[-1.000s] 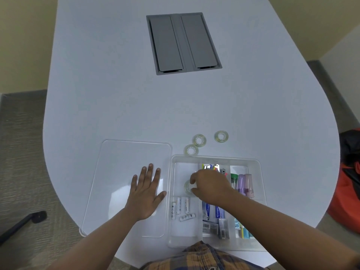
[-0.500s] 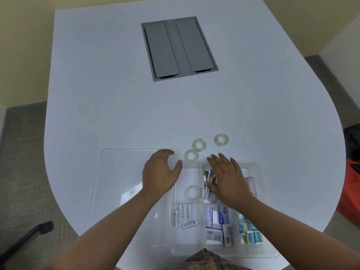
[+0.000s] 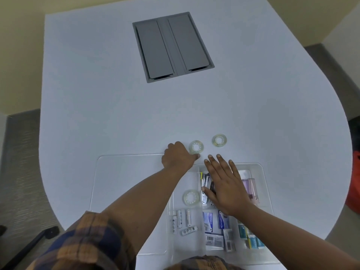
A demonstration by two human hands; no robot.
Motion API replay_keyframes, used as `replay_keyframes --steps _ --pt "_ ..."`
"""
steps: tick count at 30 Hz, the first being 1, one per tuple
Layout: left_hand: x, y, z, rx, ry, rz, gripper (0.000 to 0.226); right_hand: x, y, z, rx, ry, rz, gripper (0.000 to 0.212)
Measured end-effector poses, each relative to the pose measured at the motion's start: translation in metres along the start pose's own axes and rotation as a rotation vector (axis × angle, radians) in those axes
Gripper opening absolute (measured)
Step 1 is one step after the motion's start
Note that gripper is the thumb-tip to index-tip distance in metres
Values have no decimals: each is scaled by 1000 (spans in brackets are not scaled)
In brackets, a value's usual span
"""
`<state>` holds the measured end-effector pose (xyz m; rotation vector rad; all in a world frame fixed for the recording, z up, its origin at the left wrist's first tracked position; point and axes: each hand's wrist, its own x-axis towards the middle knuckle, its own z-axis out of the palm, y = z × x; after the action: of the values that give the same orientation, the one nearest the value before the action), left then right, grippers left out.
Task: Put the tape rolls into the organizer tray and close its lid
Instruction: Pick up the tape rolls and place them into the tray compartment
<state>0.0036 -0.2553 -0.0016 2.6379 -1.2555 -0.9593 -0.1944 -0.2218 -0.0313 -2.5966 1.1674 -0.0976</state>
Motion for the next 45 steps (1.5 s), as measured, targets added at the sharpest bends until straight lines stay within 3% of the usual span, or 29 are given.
replay_keyframes --steps 4,9,16,23,31,36,45 --pt "7 8 7 3 2 5 66 0 2 1 12 1 -7 73" --pt "11 6 7 -48 -18 36 32 0 3 1 20 5 -3 72" --pt "-3 0 -23 -183 119 202 45 1 4 1 13 3 -4 72" --pt "-63 -37 -36 -329 218 399 45 1 5 0 5 18 -9 72" --pt "-101 -72 -1 -108 26 519 51 -1 3 3 4 18 1 73" --pt "-95 -73 8 151 -3 513 47 -1 2 2 -1 25 -3 72" --pt "-82 -66 15 317 -26 505 39 0 4 1 13 19 -5 70"
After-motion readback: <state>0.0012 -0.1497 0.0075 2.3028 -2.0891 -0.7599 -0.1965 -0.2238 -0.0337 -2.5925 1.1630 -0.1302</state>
